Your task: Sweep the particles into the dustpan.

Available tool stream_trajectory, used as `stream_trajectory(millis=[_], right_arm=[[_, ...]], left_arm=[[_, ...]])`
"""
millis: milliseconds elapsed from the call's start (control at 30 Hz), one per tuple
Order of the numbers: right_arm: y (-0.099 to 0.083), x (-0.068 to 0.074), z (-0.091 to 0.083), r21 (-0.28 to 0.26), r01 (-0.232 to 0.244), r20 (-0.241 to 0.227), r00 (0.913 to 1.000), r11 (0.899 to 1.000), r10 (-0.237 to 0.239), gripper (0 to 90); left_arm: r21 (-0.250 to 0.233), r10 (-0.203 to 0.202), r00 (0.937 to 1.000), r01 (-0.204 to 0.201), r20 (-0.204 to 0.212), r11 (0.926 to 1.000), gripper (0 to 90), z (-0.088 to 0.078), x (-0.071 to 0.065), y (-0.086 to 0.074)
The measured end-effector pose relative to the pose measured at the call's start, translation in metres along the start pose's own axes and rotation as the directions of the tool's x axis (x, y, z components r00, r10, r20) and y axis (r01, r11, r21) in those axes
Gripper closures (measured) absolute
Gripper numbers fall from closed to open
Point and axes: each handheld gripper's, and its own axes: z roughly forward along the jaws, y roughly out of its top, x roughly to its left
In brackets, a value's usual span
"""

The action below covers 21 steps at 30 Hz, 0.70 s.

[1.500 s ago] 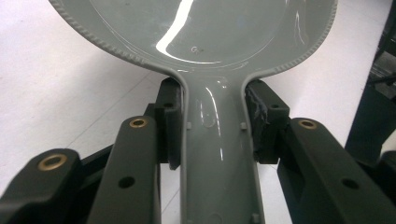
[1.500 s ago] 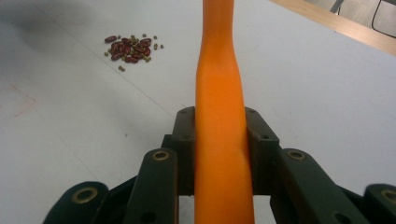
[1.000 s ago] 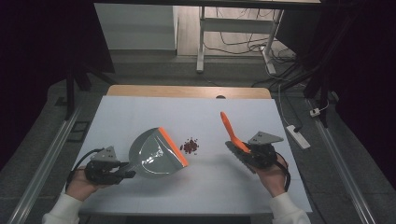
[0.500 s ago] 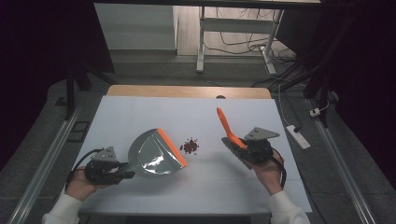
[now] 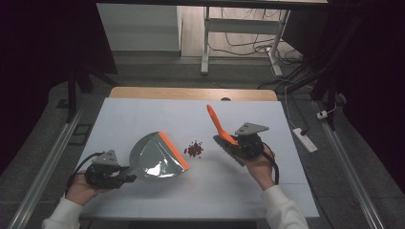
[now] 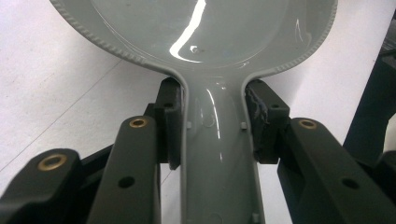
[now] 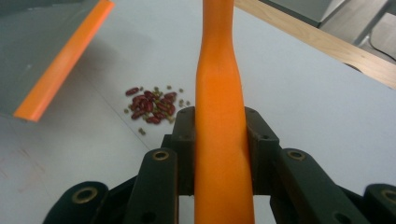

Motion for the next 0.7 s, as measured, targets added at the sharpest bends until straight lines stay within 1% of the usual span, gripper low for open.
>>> stream_trajectory(millis=[167, 300, 333, 367, 567, 700], right_arm=[[0.008, 0.004, 0.016, 0.007, 0.010, -0.022, 0.9997, 1.000, -0.010, 69.6], [0.012, 0.007, 0.025, 0.012, 0.015, -0.033, 0.9994, 1.000, -0.014, 69.6], [0.013, 0.008, 0.026, 0.011, 0.014, -0.036, 0.9993, 1.000, -0.014, 69.6], [0.014, 0.008, 0.028, 0.012, 0.012, -0.039, 0.9992, 1.000, -0.012, 69.6], [0.016, 0.009, 0.038, 0.020, 0.009, -0.044, 0.9990, 1.000, -0.008, 69.6], [0.017, 0.009, 0.045, 0.027, 0.006, -0.042, 0.9991, 1.000, -0.005, 69.6]], left_arm=[[0.015, 0.000, 1.0000, 0.000, 0.009, 0.9999, 62.2, 0.004, 0.000, 0.000], [0.028, 0.007, 0.9999, -0.007, 0.008, 0.9996, 62.2, 0.008, -0.001, 0.000], [0.033, 0.015, 0.9998, -0.015, 0.011, 0.9993, 62.2, 0.009, -0.001, 0.001], [0.032, 0.010, 0.9999, -0.011, 0.012, 0.9994, 62.2, 0.010, -0.002, 0.001], [0.053, 0.025, 0.9994, -0.026, 0.024, 0.9983, 62.2, 0.018, -0.004, 0.005], [0.063, 0.022, 0.9994, -0.024, 0.028, 0.9977, 62.1, 0.022, -0.004, 0.005]])
